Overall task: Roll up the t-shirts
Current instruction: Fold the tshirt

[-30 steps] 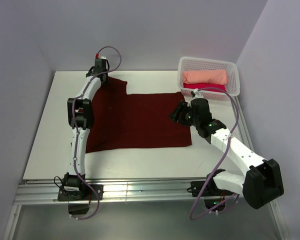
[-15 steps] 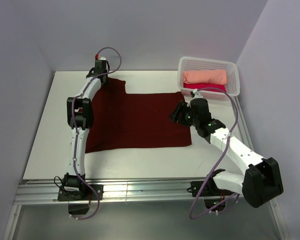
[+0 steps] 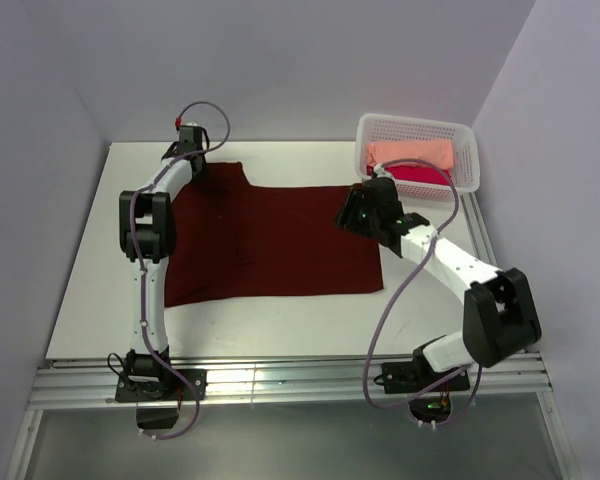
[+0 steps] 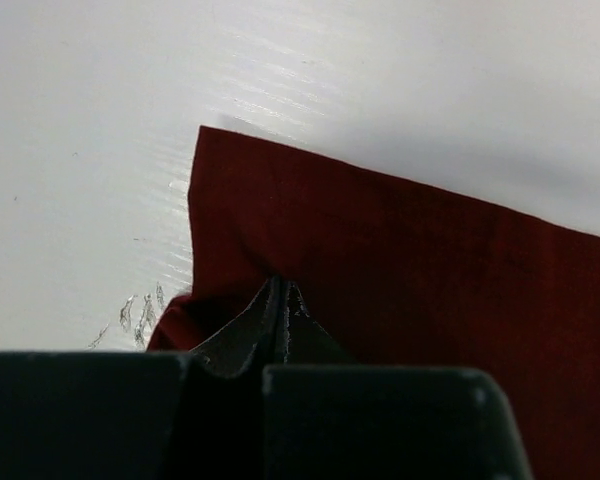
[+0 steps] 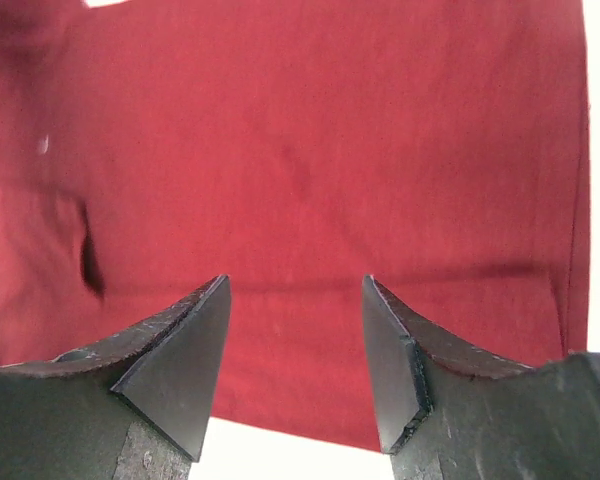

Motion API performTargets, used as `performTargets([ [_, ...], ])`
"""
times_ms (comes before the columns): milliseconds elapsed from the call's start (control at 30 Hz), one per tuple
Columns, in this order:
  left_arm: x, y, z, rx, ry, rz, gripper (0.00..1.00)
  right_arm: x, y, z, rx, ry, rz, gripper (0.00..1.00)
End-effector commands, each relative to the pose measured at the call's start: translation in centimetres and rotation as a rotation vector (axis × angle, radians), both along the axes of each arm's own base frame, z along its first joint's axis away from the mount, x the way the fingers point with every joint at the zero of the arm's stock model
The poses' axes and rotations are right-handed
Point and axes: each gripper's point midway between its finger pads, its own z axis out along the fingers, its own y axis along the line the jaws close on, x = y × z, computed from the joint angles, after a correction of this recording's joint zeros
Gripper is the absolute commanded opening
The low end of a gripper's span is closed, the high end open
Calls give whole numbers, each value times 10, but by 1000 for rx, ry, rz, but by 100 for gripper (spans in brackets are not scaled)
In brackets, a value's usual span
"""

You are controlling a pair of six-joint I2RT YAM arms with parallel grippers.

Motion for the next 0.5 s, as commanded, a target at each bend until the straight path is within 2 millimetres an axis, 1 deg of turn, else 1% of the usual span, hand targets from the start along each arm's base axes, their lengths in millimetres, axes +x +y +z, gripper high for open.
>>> performTargets([
  [0, -8, -1, 18, -27, -16, 18, 0, 31, -7, 17, -72, -31, -85, 62],
  [33, -7, -1, 21, -27, -31, 23, 0, 37, -8, 6, -101, -2, -91, 62],
  [67, -8, 1, 22, -20, -37, 33, 0, 48, -7, 15, -112, -22, -106, 62],
  [100, -13, 3, 23, -14, -35, 39, 0, 51, -9, 11, -134, 0, -114, 62],
  [133, -14, 6, 24, -5, -37, 49, 0, 57, -10, -2, -160, 30, -116, 62],
  [167, -17, 12, 28, 19, -40, 72, 0, 67, -4, 7, -154, 15, -113, 61],
  [200, -20, 15, 26, 35, -27, 77, 0, 69, -6, 2, -172, 37, -115, 61],
  [233, -22, 18, 28, 49, -26, 83, 0, 74, -4, -10, -190, 65, -107, 61],
  [267, -23, 21, 33, 60, -33, 88, 0, 82, 0, -4, -183, 51, -108, 61],
  [300, -28, 25, 29, 79, -22, 91, 0, 85, 1, -7, -195, 62, -108, 60],
  [367, -32, 27, 31, 89, -27, 94, 0, 98, 3, -11, -211, 65, -112, 60],
  [400, -34, 29, 34, 98, -44, 90, 0, 101, 4, -23, -228, 91, -108, 60],
  [433, -36, 30, 34, 101, -47, 91, 0, 105, 7, -26, -230, 98, -98, 60],
  [467, -38, 31, 35, 106, -48, 92, 0, 113, 10, -18, -223, 88, -95, 60],
])
